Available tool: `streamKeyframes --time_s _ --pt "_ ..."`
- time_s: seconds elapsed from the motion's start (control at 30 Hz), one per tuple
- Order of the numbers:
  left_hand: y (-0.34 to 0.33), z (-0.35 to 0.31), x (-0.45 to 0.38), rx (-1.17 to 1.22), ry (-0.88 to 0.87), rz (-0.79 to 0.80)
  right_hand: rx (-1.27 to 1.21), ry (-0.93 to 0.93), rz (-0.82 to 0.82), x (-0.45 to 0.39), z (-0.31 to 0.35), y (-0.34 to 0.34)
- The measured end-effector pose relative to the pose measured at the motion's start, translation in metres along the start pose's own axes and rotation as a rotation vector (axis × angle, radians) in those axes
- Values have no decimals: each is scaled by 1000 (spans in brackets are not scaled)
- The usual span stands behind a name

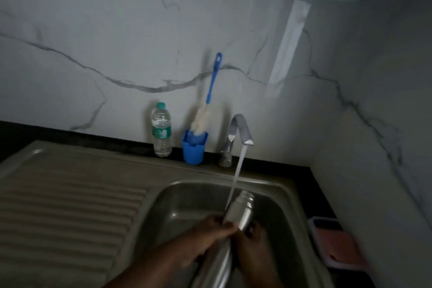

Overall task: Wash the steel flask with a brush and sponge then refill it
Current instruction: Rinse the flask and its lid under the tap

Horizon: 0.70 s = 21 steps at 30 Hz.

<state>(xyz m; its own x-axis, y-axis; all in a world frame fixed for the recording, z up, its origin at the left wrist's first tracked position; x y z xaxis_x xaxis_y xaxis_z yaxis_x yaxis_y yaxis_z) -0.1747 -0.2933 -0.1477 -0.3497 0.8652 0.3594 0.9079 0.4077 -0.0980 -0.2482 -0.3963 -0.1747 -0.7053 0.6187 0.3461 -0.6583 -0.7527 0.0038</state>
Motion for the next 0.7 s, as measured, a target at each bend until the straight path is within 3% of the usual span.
streamKeyframes --time_s 0.17,0.5,0.7 --pt "-17 23 -49 104 -86 -223 109 57 172 -28 -11 10" --pt "16 22 -66 163 27 -357 116 79 447 -27 -3 -21" --pt "35 29 -64 42 -28 -406 171 145 262 -44 12 -17"
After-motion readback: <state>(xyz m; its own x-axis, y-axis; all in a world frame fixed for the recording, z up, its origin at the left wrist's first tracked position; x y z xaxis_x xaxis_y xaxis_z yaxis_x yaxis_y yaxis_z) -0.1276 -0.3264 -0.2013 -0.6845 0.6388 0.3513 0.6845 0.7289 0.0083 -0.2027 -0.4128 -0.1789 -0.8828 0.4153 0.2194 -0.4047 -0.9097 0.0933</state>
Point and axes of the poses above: each hand's wrist, its own x-axis away from the middle knuckle, its own y-axis out of the back of the hand, z = x × y, the point moved 6 cm from there along -x, towards the middle knuckle, and after that the axes turned 8 degrees about z, right-handed, at the moved point
